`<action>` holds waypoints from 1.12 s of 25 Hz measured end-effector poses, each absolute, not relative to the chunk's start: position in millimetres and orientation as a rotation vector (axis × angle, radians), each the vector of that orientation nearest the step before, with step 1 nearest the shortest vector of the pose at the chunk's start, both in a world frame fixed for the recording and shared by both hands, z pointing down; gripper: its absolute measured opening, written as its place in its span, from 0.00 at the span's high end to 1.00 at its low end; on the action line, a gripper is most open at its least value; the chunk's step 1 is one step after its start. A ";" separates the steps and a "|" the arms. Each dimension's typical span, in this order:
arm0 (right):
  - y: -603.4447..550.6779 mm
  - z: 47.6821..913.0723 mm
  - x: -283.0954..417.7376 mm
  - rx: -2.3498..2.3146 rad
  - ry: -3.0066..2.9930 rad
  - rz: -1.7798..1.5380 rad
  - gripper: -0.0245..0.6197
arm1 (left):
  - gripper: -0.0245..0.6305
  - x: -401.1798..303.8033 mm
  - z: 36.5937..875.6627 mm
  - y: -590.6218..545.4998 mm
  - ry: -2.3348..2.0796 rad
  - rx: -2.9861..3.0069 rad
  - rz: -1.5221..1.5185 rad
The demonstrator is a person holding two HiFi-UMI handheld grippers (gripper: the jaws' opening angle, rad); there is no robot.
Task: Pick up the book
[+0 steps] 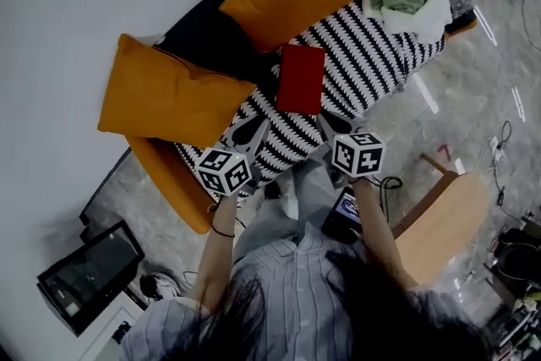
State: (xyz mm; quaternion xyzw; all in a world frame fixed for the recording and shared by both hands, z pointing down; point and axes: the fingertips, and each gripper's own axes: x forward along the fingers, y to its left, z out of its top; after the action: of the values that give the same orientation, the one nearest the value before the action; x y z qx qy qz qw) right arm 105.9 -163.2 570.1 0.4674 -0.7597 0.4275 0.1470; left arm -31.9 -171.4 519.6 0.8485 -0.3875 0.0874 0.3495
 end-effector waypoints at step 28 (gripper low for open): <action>-276.0 852.9 149.6 1.180 -2.039 1.660 0.58 | 0.60 11.6 818.0 -290.5 -0.694 1.989 0.704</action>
State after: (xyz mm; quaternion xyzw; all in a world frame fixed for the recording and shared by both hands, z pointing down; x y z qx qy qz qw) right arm 149.6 -276.0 852.9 0.4061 -0.7015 0.5712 0.1296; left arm 11.6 -290.5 818.0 0.8025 -0.2799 0.2839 0.4440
